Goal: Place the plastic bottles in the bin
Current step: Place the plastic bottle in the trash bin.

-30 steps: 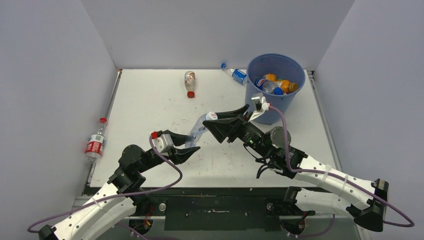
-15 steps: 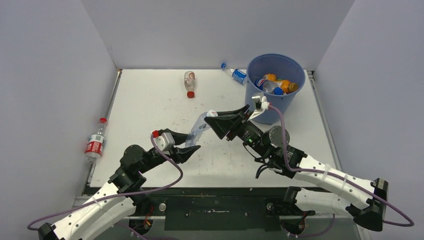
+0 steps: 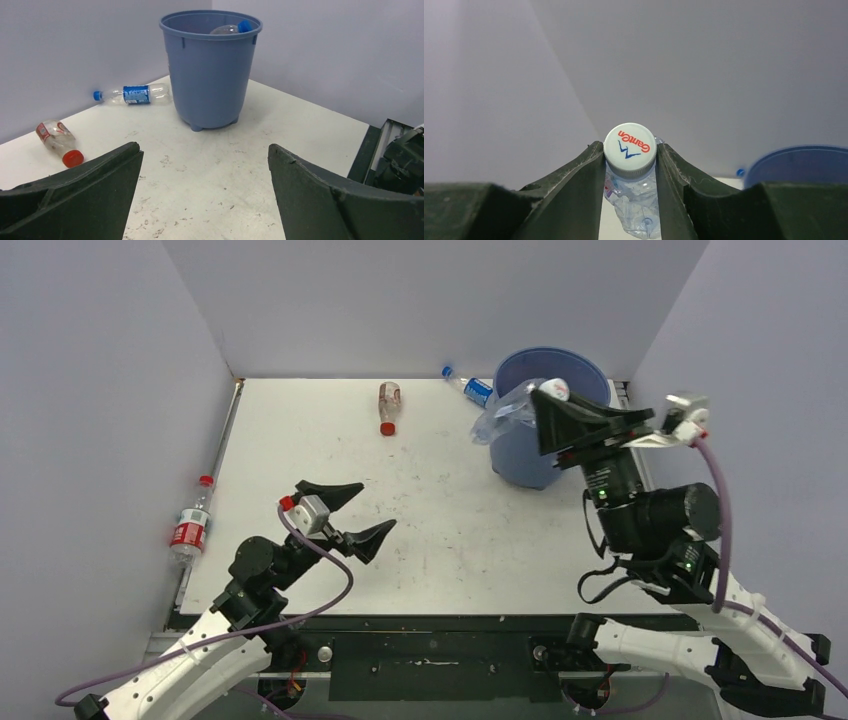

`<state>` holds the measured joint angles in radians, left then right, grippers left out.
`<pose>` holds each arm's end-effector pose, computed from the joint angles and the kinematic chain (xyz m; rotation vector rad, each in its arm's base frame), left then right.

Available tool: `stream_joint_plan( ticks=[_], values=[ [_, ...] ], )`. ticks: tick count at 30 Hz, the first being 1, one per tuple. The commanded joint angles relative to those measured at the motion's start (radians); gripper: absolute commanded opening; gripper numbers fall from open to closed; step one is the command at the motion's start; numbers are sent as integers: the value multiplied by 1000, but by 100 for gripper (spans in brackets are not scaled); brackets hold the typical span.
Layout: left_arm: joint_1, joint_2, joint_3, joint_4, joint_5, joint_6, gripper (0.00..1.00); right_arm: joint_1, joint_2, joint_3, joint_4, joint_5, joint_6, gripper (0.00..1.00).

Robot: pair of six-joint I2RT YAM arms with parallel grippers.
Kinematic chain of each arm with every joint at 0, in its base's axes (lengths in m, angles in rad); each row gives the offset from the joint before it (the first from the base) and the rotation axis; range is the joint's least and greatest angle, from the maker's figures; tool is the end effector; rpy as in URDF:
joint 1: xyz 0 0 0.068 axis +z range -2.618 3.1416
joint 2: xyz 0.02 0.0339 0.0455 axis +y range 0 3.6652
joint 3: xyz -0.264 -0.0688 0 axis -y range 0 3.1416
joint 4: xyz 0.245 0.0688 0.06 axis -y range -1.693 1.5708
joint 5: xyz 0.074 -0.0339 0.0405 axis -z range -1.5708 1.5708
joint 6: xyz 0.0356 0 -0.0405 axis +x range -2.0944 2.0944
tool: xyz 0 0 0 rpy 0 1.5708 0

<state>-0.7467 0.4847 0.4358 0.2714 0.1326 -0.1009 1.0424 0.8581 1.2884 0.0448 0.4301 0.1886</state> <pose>0.1000 -0.0990 0.3086 0.5510 1.2824 -0.8000 0.0832 0.1131 0.5186 -0.0983 1.1792 0.8555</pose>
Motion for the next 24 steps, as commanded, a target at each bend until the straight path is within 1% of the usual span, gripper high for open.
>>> stream_joint_plan(
  ticks=[1,5,7,8,10,12,14,15,17,19,24],
  values=[
    [0,-7,-3,56,-103,-3,96,4,-7,13,154,327,-267,5],
    [1,0,4,37,-149,8,96,-2,92,14,339,440,-402,5],
    [-1,0,6,30,-163,12,96,-36,145,16,402,444,-453,5],
    [-1,-1,6,29,-167,14,96,-74,174,25,402,428,-448,5],
    [-2,-1,6,27,-173,16,96,-209,225,72,297,340,-317,5],
    [-1,3,9,20,-173,17,96,-395,275,128,176,179,-141,5],
    [-1,6,12,18,-174,17,96,-547,316,144,138,44,9,5],
    [-3,8,13,16,-173,15,96,-608,338,144,133,-9,58,5],
    [-3,10,15,13,-173,14,96,-682,376,140,140,-82,117,5],
    [-3,10,19,10,-167,15,96,-746,408,123,161,-154,135,5],
    [-4,2,23,8,-158,15,96,-831,445,34,249,-324,211,5]
  ],
)
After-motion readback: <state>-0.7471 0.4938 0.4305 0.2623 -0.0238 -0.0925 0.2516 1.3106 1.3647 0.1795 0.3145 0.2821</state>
